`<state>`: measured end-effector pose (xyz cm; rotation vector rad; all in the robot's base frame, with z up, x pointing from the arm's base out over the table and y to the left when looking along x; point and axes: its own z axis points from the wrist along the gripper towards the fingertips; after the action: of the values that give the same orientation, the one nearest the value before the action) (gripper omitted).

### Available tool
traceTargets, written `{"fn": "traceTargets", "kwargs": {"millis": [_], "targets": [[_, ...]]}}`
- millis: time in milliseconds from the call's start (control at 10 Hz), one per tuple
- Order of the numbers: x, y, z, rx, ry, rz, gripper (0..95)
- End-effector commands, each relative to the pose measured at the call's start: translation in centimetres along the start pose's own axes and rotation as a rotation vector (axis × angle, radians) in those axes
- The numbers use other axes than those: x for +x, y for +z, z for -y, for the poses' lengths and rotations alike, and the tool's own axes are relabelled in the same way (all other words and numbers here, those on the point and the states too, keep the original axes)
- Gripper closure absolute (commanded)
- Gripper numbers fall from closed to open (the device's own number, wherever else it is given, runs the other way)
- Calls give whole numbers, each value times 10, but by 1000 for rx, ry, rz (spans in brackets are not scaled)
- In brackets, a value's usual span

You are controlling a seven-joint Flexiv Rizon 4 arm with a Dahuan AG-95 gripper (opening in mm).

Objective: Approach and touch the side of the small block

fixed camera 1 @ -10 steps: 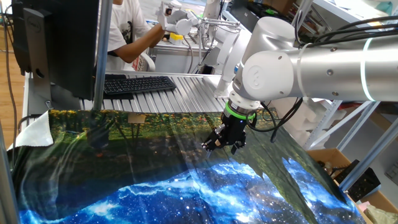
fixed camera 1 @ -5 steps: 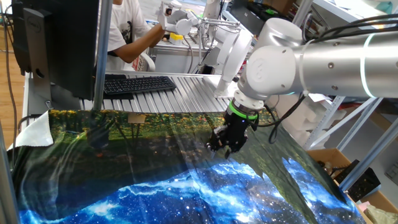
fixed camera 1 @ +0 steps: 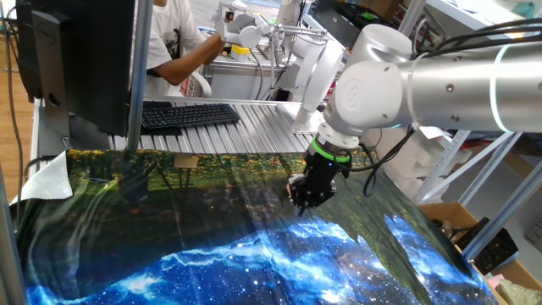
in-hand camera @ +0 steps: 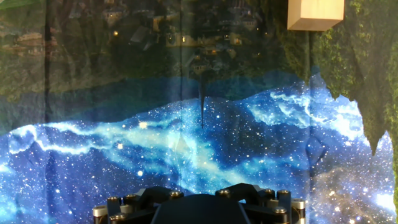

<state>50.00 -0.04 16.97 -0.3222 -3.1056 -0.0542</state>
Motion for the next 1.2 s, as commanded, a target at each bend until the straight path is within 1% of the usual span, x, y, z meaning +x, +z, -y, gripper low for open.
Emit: {"fn": "traceTargets", "kwargs": {"millis": [100, 400, 700, 900, 1200], "targets": [[0, 0, 0, -4, -6, -9, 950], [0, 0, 0, 0, -3, -7, 950], [0, 0, 0, -10, -4, -13, 950], [0, 0, 0, -23, 9, -14, 950], [0, 0, 0, -19, 19, -12, 950]]}}
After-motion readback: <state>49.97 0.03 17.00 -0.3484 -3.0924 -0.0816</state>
